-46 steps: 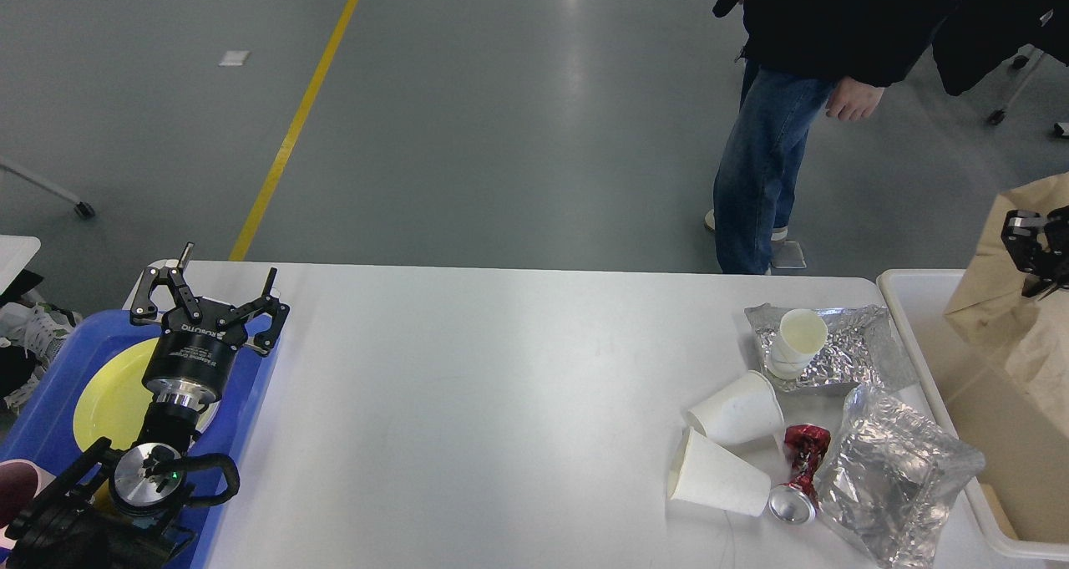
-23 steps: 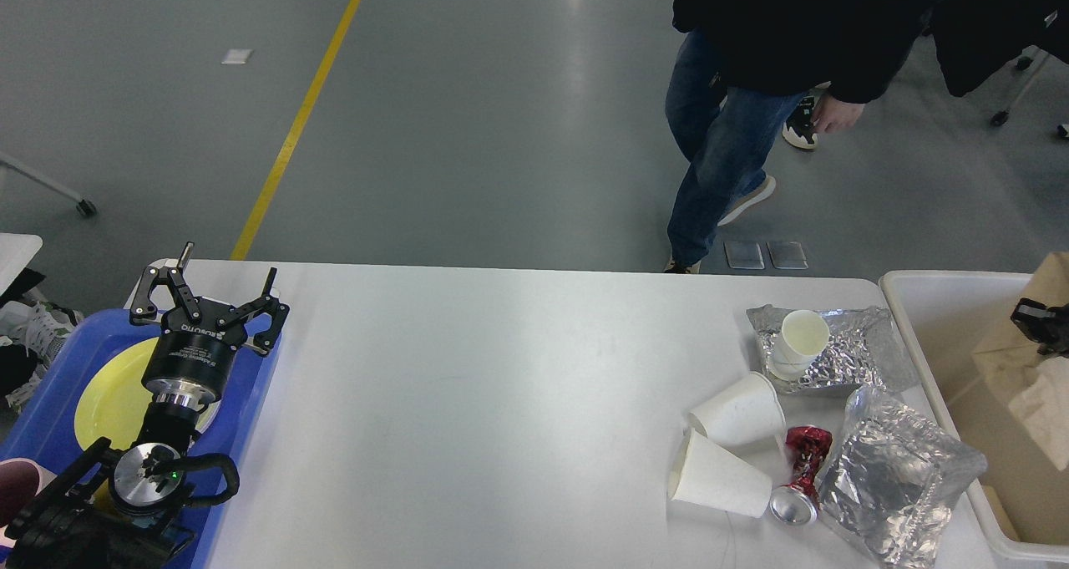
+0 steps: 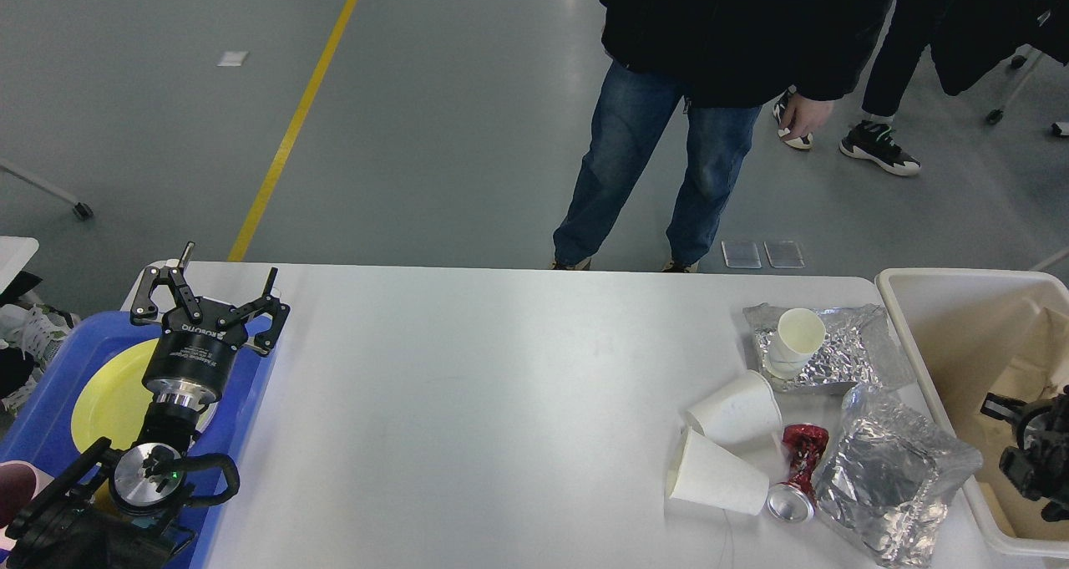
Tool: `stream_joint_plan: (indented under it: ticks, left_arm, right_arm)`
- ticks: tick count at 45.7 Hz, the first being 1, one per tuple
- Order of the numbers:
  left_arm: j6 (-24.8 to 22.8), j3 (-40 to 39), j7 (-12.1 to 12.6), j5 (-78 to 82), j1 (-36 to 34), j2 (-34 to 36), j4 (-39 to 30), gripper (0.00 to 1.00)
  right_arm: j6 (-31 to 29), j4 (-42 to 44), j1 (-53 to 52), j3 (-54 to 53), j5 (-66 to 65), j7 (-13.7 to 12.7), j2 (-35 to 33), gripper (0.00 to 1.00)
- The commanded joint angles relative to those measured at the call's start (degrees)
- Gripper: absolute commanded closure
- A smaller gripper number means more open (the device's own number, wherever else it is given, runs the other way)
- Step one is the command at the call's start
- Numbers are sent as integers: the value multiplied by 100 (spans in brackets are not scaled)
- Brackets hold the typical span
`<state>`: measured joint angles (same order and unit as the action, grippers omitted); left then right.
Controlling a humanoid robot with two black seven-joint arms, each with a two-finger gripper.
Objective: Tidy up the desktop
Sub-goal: 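Release the bag in the bin and raise the right gripper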
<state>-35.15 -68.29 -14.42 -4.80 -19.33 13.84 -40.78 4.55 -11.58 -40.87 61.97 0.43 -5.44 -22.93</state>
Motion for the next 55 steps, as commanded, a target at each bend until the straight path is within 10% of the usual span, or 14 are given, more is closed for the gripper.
stream_joint_plan:
  ticks: [1, 20, 25, 35, 48, 55]
  left_arm:
    - [-1, 0, 0, -3, -1, -4, 0, 4]
    - [-1, 0, 0, -3, -1, 4, 0, 4]
    - [-1, 0, 0, -3, -1, 4, 0, 4]
    - [-1, 0, 0, -3, -1, 4, 0, 4]
    - [8, 0, 0, -3, -9, -4, 0, 4]
    - [8, 0, 0, -3, -9, 4, 0, 4]
  right_arm:
    - [19, 33, 132, -10, 1, -1, 77, 100]
    - [134, 33, 387, -194, 1, -10, 174, 100]
    - [353, 42, 378, -422, 1, -10, 139, 43]
    - [591, -2, 405, -502, -8, -1, 139, 0]
    - [529, -441, -245, -537, -16, 17, -89, 0]
    - [-348, -1750, -2274, -46, -87, -10, -406, 0]
